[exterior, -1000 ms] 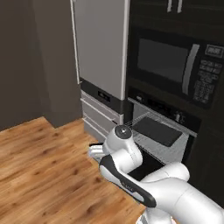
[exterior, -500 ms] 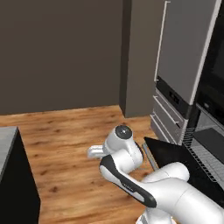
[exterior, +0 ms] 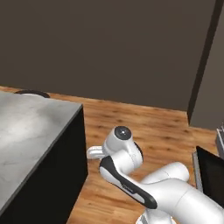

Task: Take the baked cake out of the oven and place it on the plate for cooling. Then close the oven door.

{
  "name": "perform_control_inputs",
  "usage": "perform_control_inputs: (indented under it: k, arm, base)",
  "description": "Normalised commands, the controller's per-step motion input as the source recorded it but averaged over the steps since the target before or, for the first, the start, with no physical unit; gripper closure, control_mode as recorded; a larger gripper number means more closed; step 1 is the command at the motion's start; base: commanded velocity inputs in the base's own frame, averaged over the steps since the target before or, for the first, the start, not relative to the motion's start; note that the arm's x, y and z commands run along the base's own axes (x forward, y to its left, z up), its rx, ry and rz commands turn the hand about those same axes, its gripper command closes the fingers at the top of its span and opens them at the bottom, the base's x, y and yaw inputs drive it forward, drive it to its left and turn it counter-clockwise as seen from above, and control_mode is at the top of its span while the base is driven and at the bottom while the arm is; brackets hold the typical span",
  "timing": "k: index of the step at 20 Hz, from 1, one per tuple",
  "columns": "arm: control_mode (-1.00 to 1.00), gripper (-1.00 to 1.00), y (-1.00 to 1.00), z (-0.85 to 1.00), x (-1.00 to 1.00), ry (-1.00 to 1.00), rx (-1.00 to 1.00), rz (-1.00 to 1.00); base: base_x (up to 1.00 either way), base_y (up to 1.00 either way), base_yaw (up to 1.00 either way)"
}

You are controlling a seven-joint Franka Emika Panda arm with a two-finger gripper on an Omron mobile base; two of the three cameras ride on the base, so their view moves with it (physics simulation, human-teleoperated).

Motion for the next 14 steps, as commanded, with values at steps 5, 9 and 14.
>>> perform_control_inputs:
  k: [5,9,14]
  arm:
    - [1.0,1.0,0.0,0.0,0.0,0.0,0.0,0.0]
    - [1.0,1.0,0.0,0.0,0.0,0.0,0.0,0.0]
    - [1.0,1.0,0.0,0.0,0.0,0.0,0.0,0.0]
  base:
    - [0.0,0.0,0.63]
    - [0.0,0.0,0.6]
    - [0.03,0.0,0.58]
